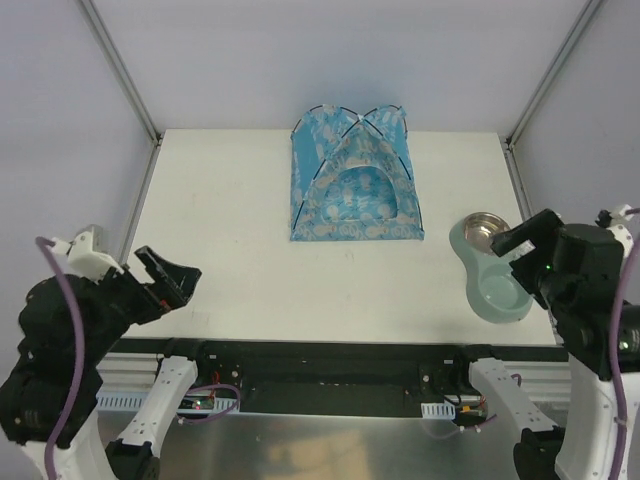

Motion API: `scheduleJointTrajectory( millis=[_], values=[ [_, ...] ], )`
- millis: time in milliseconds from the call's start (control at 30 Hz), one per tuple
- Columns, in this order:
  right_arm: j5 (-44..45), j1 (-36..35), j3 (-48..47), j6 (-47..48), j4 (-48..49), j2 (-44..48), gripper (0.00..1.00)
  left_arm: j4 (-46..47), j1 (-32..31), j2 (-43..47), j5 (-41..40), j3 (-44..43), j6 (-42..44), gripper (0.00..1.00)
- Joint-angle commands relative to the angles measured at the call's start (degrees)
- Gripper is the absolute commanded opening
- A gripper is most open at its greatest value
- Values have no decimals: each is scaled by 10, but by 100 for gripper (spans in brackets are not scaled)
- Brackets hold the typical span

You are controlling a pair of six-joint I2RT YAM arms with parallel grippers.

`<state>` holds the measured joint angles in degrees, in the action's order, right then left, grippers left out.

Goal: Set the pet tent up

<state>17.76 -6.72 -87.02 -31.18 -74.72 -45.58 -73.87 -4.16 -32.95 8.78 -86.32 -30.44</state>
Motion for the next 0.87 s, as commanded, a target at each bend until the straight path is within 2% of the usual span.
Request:
scheduleJointTrajectory(
  millis=[0,333,633,833],
  values=[
    [18,1,-76,-13,-183,40,99,-89,-4,-20,8,-100,3,100],
    [6,2,-123,13,-208,60,99,-193,-4,-58,-19,-244,13,100],
    [-24,2,-209,38,-208,37,99,-217,-4,-46,-24,-249,-5,100],
    [-38,2,-203,44,-204,44,99,-224,-4,-38,-30,-249,-9,100]
  ],
)
